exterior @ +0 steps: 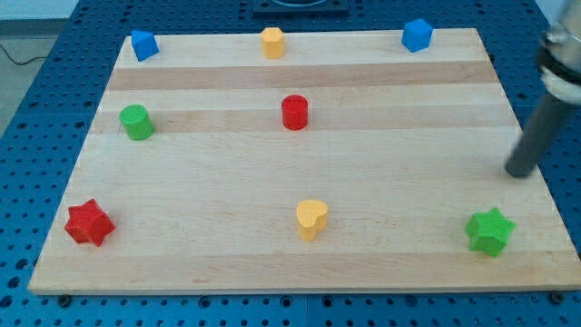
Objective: Move the green star towards the red circle
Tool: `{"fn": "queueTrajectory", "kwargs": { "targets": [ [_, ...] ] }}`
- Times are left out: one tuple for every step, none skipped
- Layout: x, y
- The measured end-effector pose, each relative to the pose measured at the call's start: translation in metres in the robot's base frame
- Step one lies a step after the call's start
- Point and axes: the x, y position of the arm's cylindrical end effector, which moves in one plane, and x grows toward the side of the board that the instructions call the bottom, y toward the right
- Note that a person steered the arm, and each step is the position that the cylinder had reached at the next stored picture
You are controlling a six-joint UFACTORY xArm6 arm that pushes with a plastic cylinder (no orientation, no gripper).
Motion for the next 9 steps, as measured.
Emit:
{"fn": "queueTrajectory", "kwargs": {
  "targets": [
    [0.066,0.005],
    [0.099,-0.027],
    [0.069,-0.095],
    [0.012,-0.169],
    [-0.016,-0.202],
    [0.024,-0.185],
    [0.061,-0.165],
    [0.071,-0.115],
    [0.034,-0.097]
  ]
}}
